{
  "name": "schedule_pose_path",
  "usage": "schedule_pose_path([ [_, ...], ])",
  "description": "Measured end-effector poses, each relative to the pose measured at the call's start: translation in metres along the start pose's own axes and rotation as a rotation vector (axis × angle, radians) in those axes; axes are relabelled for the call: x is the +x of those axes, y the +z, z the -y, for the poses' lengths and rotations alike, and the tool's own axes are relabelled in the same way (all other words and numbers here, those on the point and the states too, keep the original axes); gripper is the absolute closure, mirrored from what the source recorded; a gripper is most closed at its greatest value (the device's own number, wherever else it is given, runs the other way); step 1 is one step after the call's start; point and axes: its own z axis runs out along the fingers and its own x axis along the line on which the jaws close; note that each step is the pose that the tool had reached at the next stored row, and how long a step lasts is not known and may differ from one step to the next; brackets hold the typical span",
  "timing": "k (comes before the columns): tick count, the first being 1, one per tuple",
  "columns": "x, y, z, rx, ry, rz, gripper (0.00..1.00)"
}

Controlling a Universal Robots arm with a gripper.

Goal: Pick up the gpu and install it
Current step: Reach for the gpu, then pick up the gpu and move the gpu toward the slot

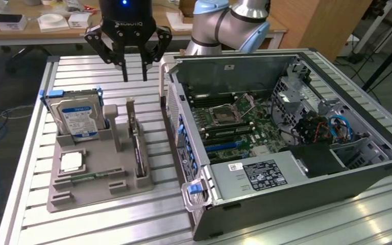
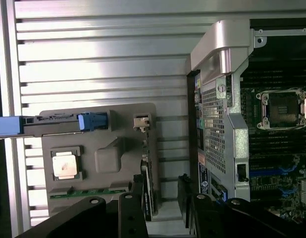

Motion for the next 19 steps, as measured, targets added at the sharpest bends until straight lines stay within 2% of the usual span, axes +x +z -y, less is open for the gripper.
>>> schedule_pose_path([
  [5, 0.000, -0.0001, 0.0019, 0.0000, 0.000, 0.0000, 0.59],
  [14, -0.001, -0.0006, 0.0143, 0.0000, 0.000, 0.0000, 0.59],
  [19, -0.001, -0.0006, 0.0145, 0.0000, 0.000, 0.0000, 0.59],
])
